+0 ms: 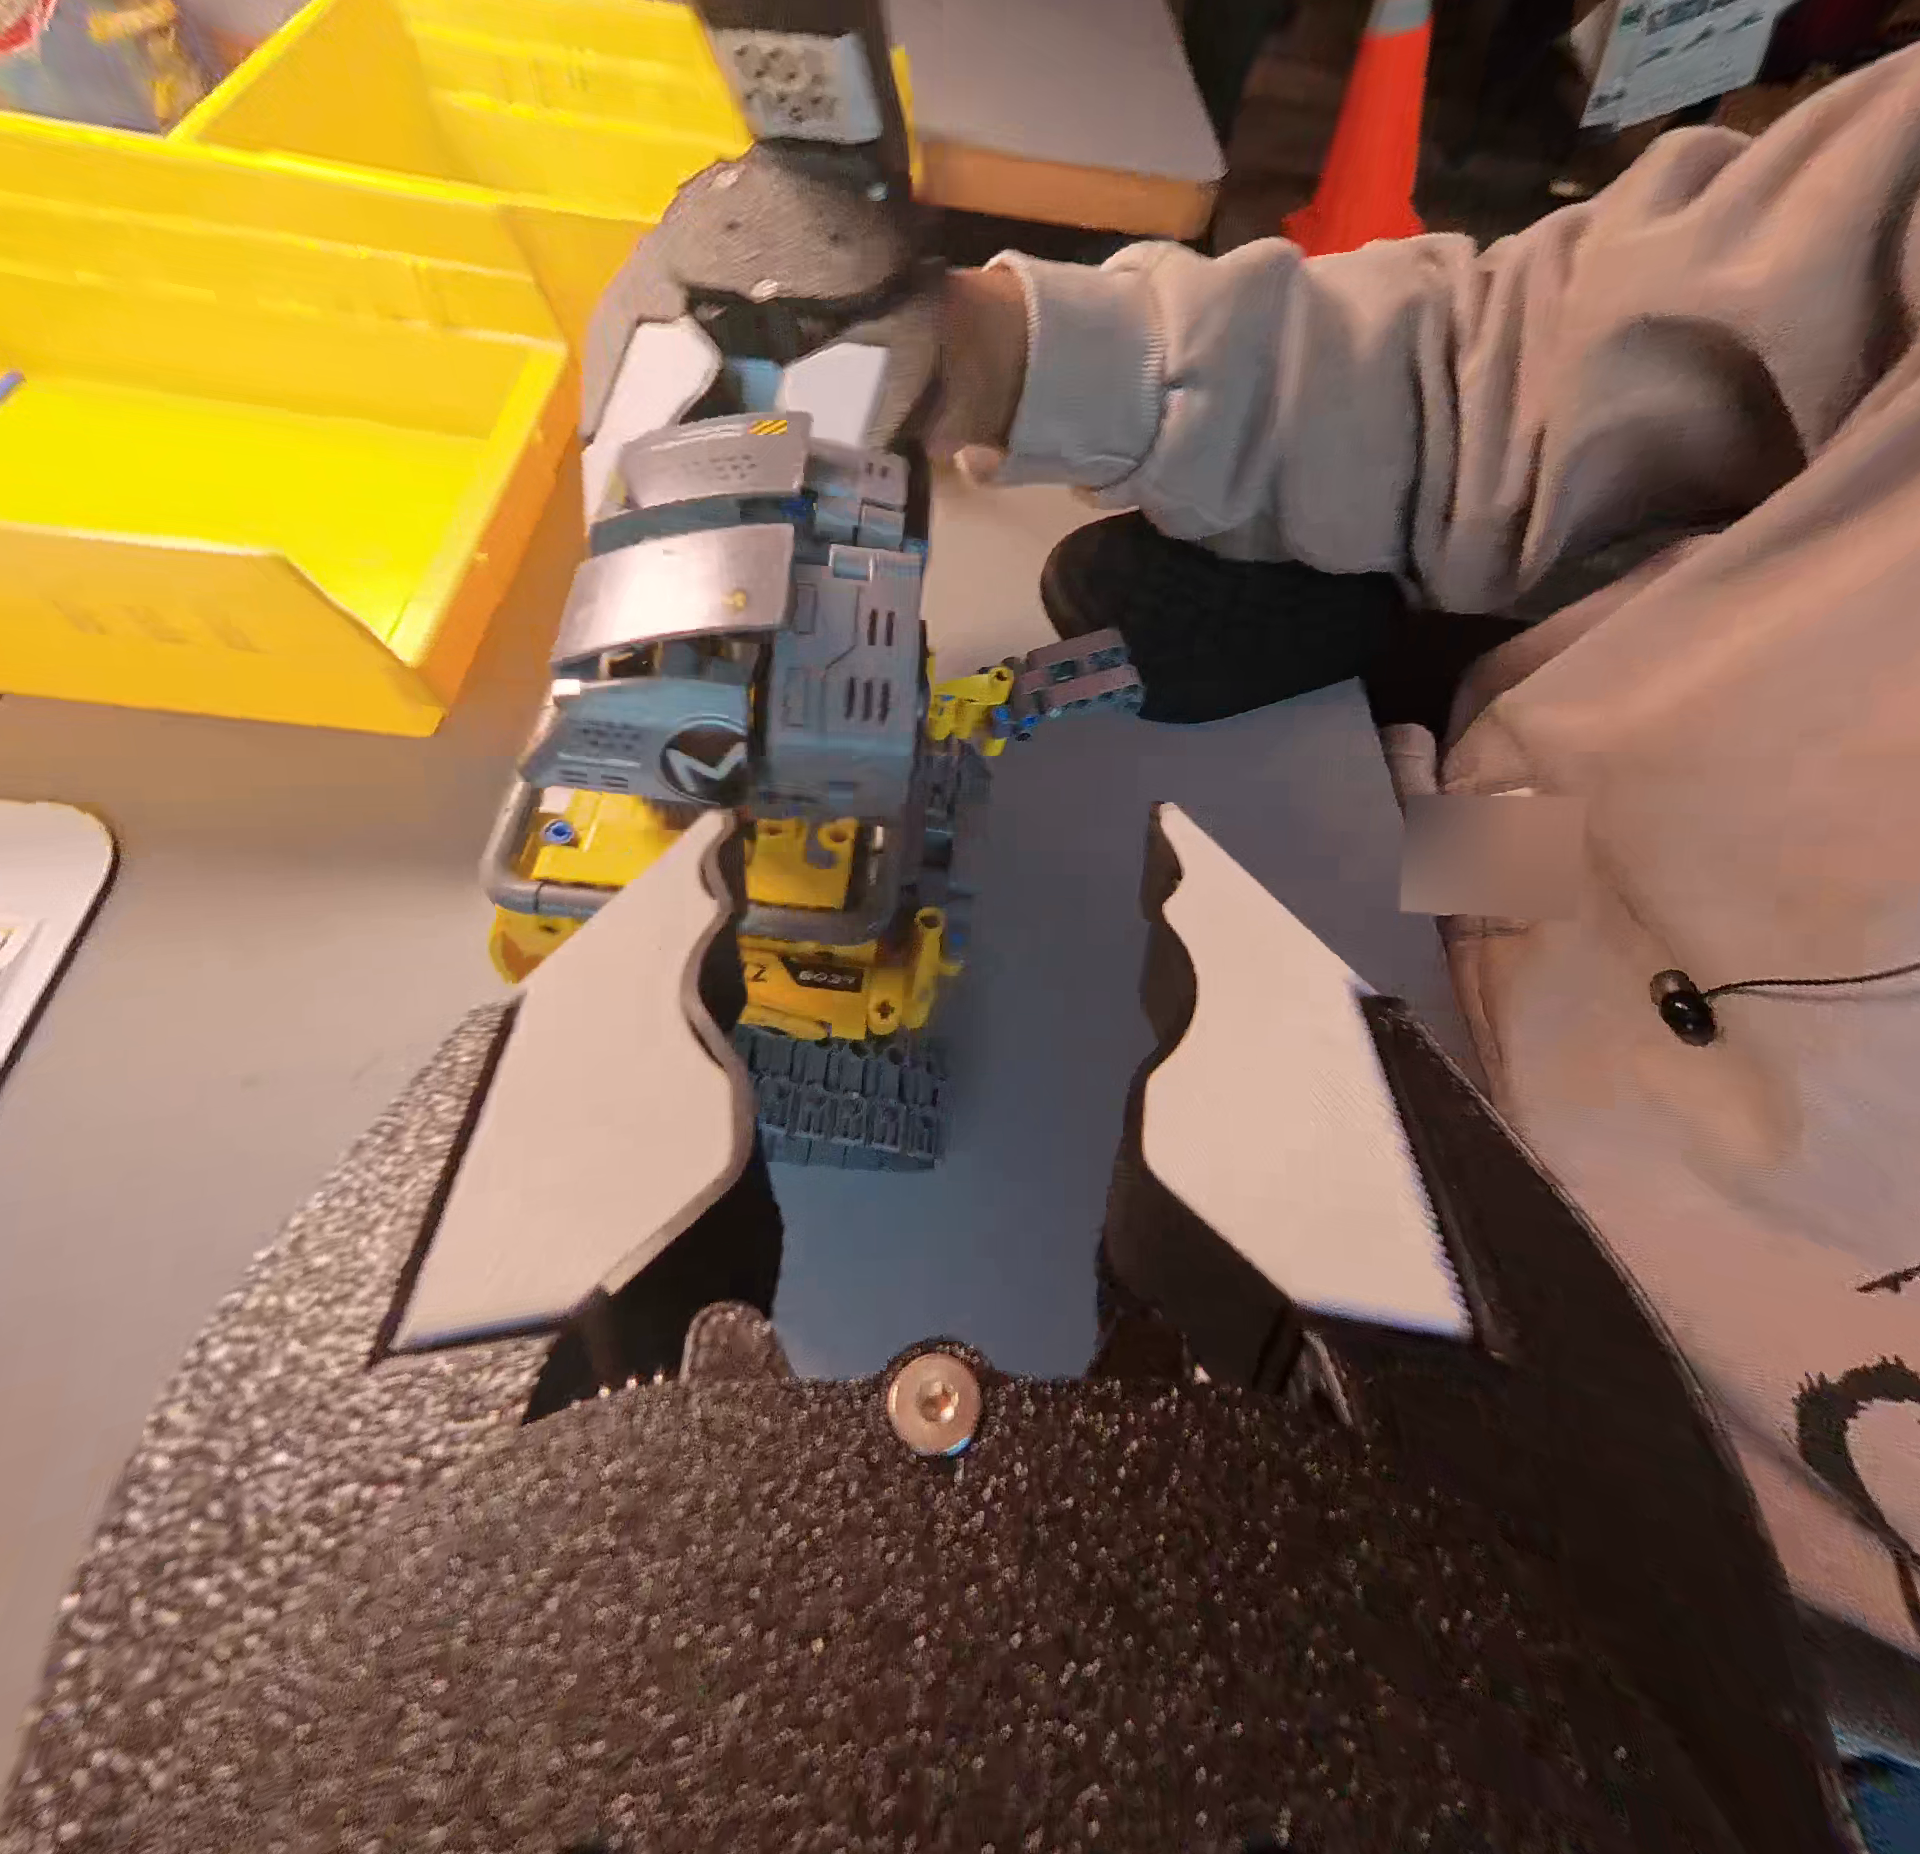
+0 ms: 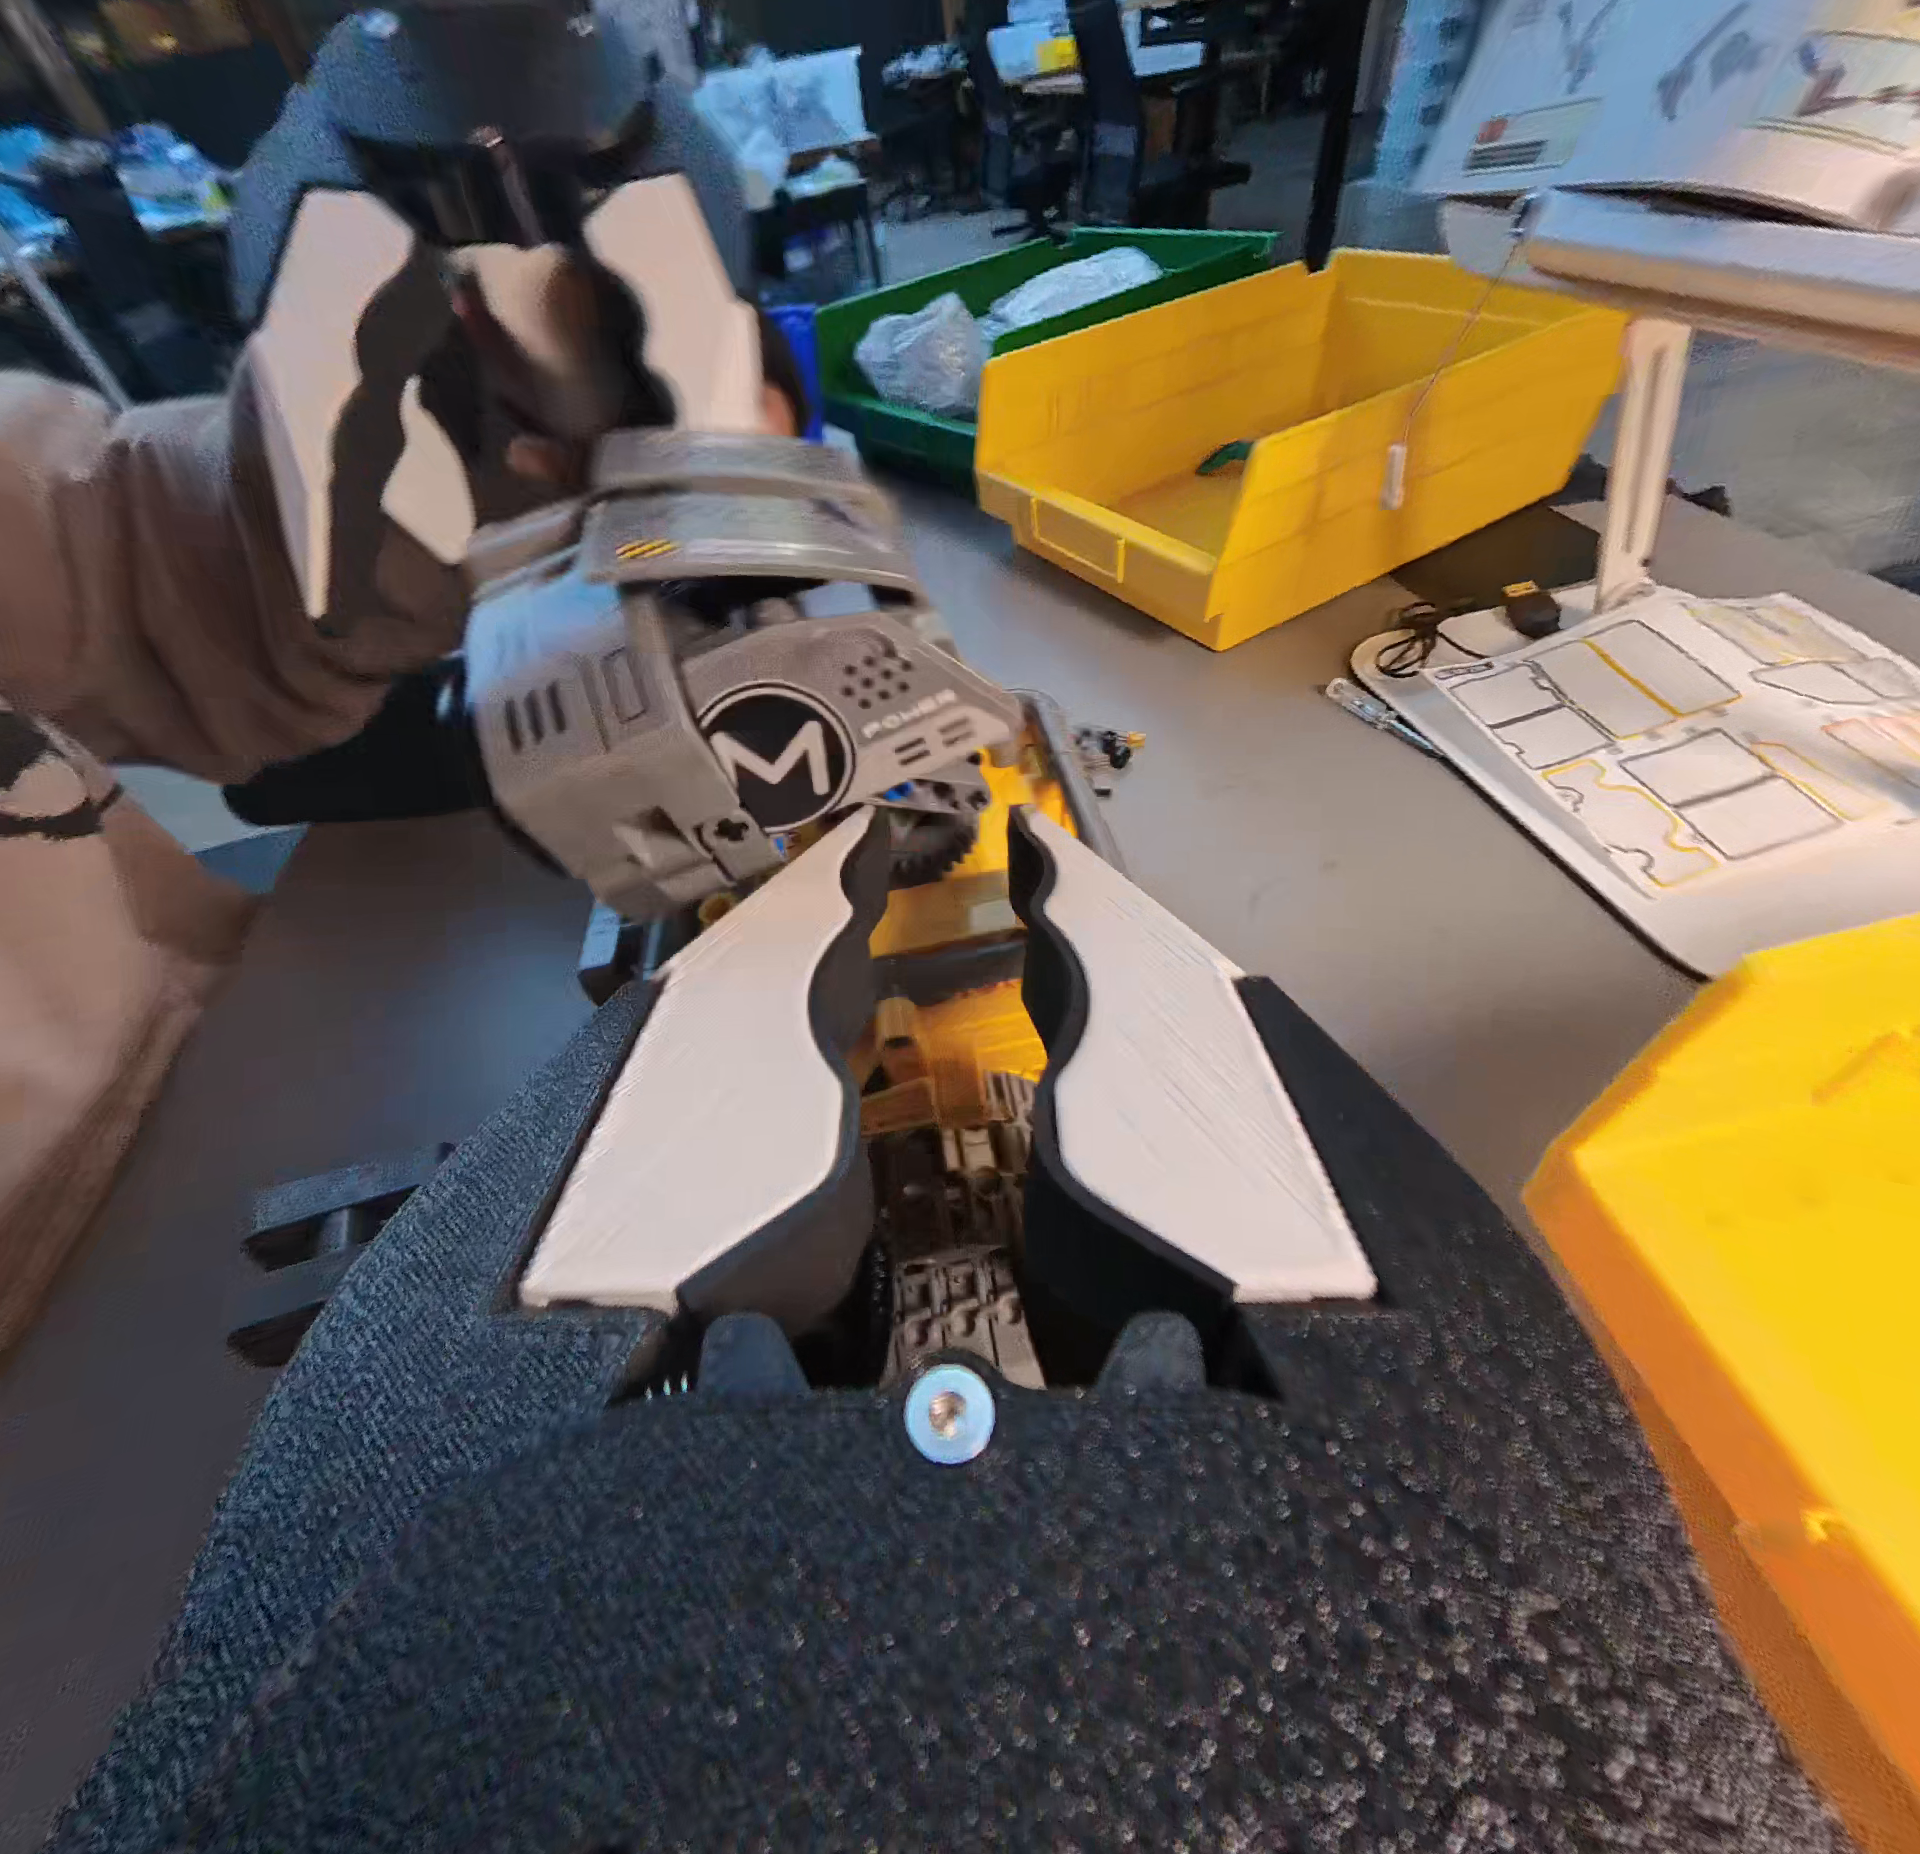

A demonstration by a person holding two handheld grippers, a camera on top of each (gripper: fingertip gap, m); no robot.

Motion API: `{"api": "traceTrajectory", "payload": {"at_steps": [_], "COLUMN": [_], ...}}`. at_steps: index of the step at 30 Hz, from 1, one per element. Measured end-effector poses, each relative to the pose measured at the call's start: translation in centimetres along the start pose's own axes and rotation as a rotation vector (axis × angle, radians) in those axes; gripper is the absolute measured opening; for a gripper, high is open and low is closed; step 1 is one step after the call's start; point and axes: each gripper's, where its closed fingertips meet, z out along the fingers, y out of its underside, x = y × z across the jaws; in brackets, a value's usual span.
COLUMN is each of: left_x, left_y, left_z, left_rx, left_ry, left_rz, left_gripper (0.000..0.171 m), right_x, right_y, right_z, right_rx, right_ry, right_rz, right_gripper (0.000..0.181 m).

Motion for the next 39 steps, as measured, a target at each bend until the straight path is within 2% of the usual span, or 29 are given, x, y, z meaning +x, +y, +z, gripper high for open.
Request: {"api": "traceTrajectory", "payload": {"at_steps": [1, 2, 4, 5, 7, 11, 14, 17, 20, 22, 23, 24, 25, 27, 30, 31, 33, 36, 39], "left_x": [0.6, 1.0, 0.2, -0.3, -0.2, 0.0, -2.3, -2.1, -1.3, -1.3, -1.3, -1.3, -1.3, -1.4, -1.3, -1.4, -2.3, -2.9, -3.7], "left_y": [-0.3, -0.9, -1.6, -1.9, -2.2, -1.2, 0.3, 0.6, 0.4, -0.2, -0.6, -0.8, -1.1, -1.3, -2.0, -2.3, -2.9, -2.5, -2.3], "left_z": [0.1, 0.2, 0.5, 0.5, 0.4, 0.0, -0.1, 1.0, 2.9, 3.6, 3.8, 3.9, 3.9, 3.6, 2.8, 2.4, 1.8, 1.1, 0.1], "left_rx": [0.038, 0.085, 0.123, 0.135, 0.168, 0.151, 0.093, 0.106, 0.088, 0.086, 0.095, 0.097, 0.107, 0.125, 0.210, 0.252, 0.349, 0.385, 0.365], "left_ry": [0.025, 0.030, -0.028, -0.050, -0.029, 0.004, -0.096, -0.070, -0.078, -0.120, -0.140, -0.143, -0.143, -0.119, 0.043, 0.096, 0.179, 0.249, 0.130], "left_rz": [0.026, 0.049, 0.073, 0.084, 0.091, 0.146, 0.155, 0.143, 0.209, 0.246, 0.250, 0.230, 0.199, 0.107, -0.147, -0.215, -0.377, -0.450, -0.357], "left_gripper": [0.065, 0.063, 0.047, 0.044, 0.047, 0.052, 0.074, 0.085, 0.084, 0.069, 0.069, 0.069, 0.068, 0.068, 0.067, 0.054, 0.046, 0.067, 0.080], "right_x": [0.8, 1.3, 1.1, 1.4, 2.0, 2.4, 1.4, -1.2, -4.7, -4.6, -4.3, -3.7, -3.4, -3.6, -3.8, -3.6, -3.1, -2.1, -1.7], "right_y": [0.0, -0.1, -0.2, -0.1, -0.1, -1.1, -2.1, -1.9, -0.6, 0.5, 0.9, 1.0, 0.9, 0.0, -1.6, -1.8, -2.2, -2.6, -2.6], "right_z": [-0.2, -0.3, -0.3, -0.4, -0.9, -3.4, -5.7, -6.6, -5.4, -4.2, -3.7, -3.4, -3.4, -3.6, -3.6, -3.6, -3.3, -2.6, -2.4], "right_rx": [0.015, 0.036, 0.052, 0.040, 0.025, 0.035, 0.050, 0.010, -0.056, -0.114, -0.148, -0.169, -0.179, -0.150, -0.124, -0.144, -0.174, -0.190, -0.192], "right_ry": [0.032, 0.044, 0.021, 0.041, 0.084, 0.174, 0.211, 0.192, 0.105, 0.175, 0.213, 0.265, 0.282, 0.222, 0.138, 0.131, 0.129, 0.145, 0.166], "right_rz": [0.016, 0.031, 0.057, 0.048, 0.043, 0.009, -0.023, -0.065, -0.096, -0.170, -0.210, -0.244, -0.267, -0.179, -0.064, -0.048, 0.023, 0.179, 0.213], "right_gripper": [0.018, 0.014, 0.013, 0.018, 0.022, 0.029, 0.041, 0.062, 0.078, 0.075, 0.068, 0.053, 0.053, 0.051, 0.050, 0.050, 0.052, 0.050, 0.050]}}
